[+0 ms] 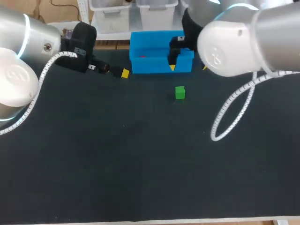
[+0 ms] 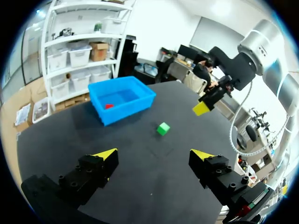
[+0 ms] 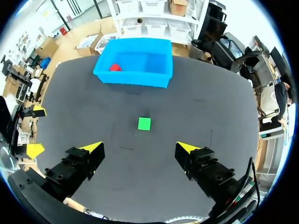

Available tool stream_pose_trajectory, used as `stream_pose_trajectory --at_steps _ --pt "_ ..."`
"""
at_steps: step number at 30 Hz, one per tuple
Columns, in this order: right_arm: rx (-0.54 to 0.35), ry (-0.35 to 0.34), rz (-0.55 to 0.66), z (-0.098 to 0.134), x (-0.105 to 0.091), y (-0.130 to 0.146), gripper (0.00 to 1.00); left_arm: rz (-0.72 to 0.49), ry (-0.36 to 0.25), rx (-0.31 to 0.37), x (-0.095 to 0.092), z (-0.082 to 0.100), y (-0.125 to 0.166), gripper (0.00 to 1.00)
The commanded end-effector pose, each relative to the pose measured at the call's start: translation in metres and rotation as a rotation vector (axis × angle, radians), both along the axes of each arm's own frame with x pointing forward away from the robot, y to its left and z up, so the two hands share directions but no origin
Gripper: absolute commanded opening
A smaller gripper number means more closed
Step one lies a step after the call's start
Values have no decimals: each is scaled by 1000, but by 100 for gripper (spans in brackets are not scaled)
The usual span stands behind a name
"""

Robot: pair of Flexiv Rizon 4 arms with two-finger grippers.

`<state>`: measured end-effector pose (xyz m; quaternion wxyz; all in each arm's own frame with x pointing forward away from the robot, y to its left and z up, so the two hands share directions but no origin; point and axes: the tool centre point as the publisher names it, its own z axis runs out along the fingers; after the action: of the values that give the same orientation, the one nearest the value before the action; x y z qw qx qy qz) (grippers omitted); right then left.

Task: Use the left arm to pick the red cube and place it into the blue plastic box first, then use the right arm to grasp the green cube and put it into the same blue plastic box after the first action is fully finished.

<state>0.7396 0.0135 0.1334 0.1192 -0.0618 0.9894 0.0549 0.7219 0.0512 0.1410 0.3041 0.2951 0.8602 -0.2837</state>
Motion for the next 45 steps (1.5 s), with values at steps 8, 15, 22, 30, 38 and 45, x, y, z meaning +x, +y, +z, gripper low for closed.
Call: stream_pose_trajectory --at_steps 8,15,22,30,38,45 --pt "-37 94 -2 -13 8 10 100 -3 -5 -8 0 -1 1 100" --pt "-30 90 -4 -13 8 10 100 -3 -5 -8 0 -1 1 100" --pt "-30 90 -4 -13 8 10 100 -3 -5 -8 0 -1 1 100" --pt "-30 90 -4 -13 8 10 100 -3 -5 -8 0 -1 1 100" --pt "-108 134 -35 -29 11 5 100 -3 -5 -8 0 -1 1 100" --pt "-118 152 -53 -40 13 8 100 -3 -5 -8 0 -1 1 100"
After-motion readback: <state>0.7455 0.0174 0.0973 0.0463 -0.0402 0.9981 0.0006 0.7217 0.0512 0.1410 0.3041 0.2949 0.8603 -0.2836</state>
